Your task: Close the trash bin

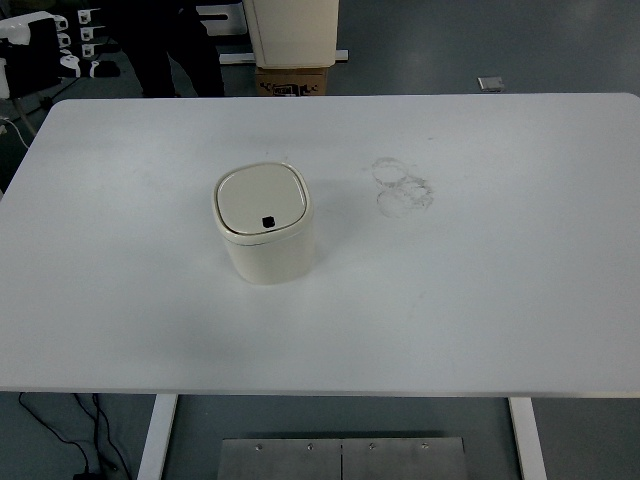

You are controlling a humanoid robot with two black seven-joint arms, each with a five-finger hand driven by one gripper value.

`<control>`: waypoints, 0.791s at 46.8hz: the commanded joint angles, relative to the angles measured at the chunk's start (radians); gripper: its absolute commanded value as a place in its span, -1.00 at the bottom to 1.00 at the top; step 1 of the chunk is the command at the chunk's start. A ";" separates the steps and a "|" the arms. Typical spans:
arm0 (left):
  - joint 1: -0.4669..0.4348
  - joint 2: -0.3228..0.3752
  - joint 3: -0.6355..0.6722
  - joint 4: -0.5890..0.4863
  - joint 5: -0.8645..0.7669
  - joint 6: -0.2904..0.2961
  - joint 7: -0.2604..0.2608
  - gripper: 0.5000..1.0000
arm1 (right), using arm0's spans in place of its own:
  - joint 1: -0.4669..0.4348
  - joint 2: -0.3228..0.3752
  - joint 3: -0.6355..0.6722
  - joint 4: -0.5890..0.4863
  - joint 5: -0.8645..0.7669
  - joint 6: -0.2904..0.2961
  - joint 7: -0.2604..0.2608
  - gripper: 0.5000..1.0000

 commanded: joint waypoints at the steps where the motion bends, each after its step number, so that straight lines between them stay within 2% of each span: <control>1: 0.055 -0.001 -0.060 0.019 -0.007 0.020 -0.017 1.00 | 0.001 0.000 0.000 0.000 0.000 0.000 0.000 0.97; 12: 0.179 -0.004 -0.241 0.076 -0.010 0.051 -0.036 1.00 | 0.001 0.000 0.000 0.000 0.000 0.000 0.000 0.97; 17: 0.237 -0.007 -0.297 0.098 -0.018 0.051 -0.079 1.00 | 0.000 0.000 0.000 0.000 0.000 0.000 0.000 0.97; 21: 0.273 -0.016 -0.331 0.124 -0.021 0.051 -0.106 1.00 | 0.000 0.000 0.000 0.000 0.000 0.000 0.000 0.97; 29: 0.310 -0.057 -0.380 0.212 -0.035 0.049 -0.118 1.00 | 0.001 0.000 0.000 0.000 0.000 0.000 0.000 0.97; 37: 0.346 -0.077 -0.391 0.302 -0.119 0.048 -0.157 1.00 | 0.001 0.000 0.000 0.000 0.000 0.000 0.000 0.97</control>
